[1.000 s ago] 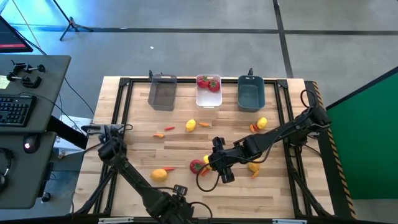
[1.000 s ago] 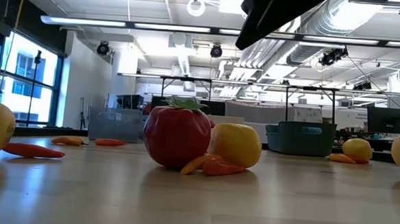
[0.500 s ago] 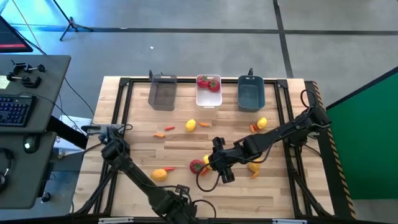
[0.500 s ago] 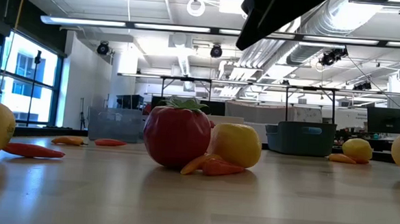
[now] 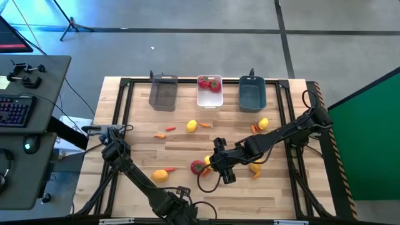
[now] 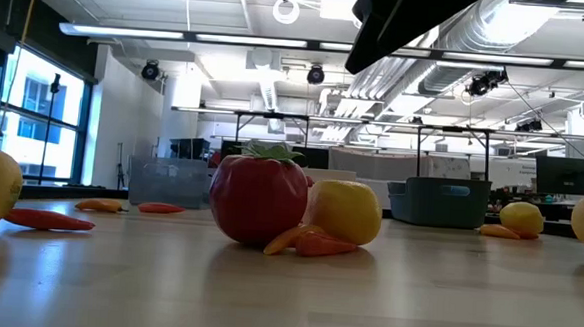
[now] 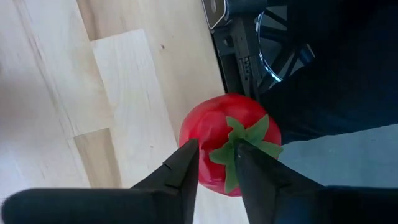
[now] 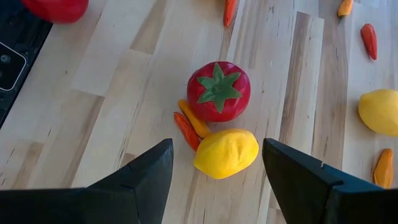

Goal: Sort produce into baskets
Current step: Put the red tomato into the white bin

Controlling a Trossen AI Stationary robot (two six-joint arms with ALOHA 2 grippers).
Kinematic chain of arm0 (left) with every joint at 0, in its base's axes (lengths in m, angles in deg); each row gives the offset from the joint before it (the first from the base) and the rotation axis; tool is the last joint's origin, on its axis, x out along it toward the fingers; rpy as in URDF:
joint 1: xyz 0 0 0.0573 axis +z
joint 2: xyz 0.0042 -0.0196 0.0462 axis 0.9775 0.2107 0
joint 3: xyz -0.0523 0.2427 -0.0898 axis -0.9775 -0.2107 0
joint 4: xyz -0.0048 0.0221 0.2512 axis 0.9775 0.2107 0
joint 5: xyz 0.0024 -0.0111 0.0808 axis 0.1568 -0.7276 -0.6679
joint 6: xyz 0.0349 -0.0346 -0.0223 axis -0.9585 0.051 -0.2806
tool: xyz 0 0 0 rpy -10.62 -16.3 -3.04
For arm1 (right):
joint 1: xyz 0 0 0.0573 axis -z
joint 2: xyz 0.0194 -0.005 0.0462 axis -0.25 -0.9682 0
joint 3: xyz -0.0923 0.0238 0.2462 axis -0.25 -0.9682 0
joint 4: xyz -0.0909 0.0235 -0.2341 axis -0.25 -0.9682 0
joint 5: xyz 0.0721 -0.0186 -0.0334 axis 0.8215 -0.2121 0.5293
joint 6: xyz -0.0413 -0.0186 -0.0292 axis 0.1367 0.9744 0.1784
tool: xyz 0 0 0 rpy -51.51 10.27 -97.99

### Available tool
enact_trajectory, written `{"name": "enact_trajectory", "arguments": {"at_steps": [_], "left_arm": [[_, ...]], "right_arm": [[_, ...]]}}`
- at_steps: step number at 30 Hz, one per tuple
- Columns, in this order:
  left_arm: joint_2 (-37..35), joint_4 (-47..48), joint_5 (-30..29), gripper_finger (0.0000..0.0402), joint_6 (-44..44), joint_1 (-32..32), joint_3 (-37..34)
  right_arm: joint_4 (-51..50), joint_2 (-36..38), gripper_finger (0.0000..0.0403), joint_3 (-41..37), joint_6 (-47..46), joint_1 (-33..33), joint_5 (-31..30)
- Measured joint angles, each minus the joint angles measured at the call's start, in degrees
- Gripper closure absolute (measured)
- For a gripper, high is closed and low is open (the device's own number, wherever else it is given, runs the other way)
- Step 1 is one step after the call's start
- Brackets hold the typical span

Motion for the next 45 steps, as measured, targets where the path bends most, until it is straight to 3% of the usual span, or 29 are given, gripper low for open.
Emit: {"name": "enact_trajectory", "arguments": {"at_steps": [13,25,31,39,42,45], "left_arm": [[0.0,0.45,0.84,0.0398,-1.66,-0.02,-1.09],[-0.13,8.86,-3.21,0.0401,-3.56,0.39,0.18],[-0.13,14.3,-3.68,0.0401,-5.39,2.23,0.24],[-0.13,21.28,-3.7,0.0401,-10.23,4.71,0.24],[-0.13,23.26,-3.86,0.0401,-11.42,5.3,0.24],[-0.14,24.19,-3.95,0.0401,-12.72,5.49,0.16]], "right_arm": [[-1.06,0.0,0.0164,0.02,0.67,0.01,0.0],[-2.68,0.0,0.0171,0.02,2.19,-0.76,-1.5],[-4.96,0.0,0.023,0.02,2.97,-1.6,-5.47],[-2.49,-0.59,0.0363,0.01,2.32,-0.58,-8.38],[3.62,-0.83,0.0396,-2.95,2.89,-0.3,-9.62],[13.29,-0.87,0.0393,-9.18,0.8,0.01,-9.48]]}}
